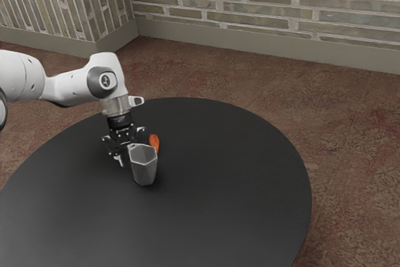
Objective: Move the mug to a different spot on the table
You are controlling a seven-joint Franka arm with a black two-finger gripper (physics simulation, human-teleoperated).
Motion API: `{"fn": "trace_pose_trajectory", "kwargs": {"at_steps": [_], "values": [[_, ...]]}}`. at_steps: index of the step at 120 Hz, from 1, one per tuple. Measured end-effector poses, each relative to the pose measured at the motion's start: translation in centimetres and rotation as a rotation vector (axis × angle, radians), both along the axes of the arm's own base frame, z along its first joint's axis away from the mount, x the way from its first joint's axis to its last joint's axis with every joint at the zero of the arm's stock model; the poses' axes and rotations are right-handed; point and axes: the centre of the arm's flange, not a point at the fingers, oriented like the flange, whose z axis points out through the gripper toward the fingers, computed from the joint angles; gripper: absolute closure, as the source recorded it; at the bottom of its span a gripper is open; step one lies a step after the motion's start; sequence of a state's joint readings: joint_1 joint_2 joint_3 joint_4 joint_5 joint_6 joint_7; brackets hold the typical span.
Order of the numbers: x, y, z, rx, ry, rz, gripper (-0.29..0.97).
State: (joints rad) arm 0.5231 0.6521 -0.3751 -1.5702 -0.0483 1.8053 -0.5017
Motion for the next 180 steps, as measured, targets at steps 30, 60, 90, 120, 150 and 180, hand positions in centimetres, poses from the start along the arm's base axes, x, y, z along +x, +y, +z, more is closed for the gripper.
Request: {"fn": "trace_pose_trajectory", "kwargs": {"at_steps": [30,60,90,120,150,180], "values": [[0.2,1.8,0.7,-0.001,-0.033,-0.005,0.10],[0.9,2.1,3.0,0.013,-0.085,-0.025,0.03],[1.0,2.2,13.6,0.116,-0.254,-0.035,0.01],[-0.3,0.1,24.5,0.278,-0.419,-0.105,0.00],[-2.7,-3.9,34.9,0.394,-0.539,-0.183,0.00],[-3.9,-4.3,41.1,0.463,-0.505,-0.219,0.00]]}}
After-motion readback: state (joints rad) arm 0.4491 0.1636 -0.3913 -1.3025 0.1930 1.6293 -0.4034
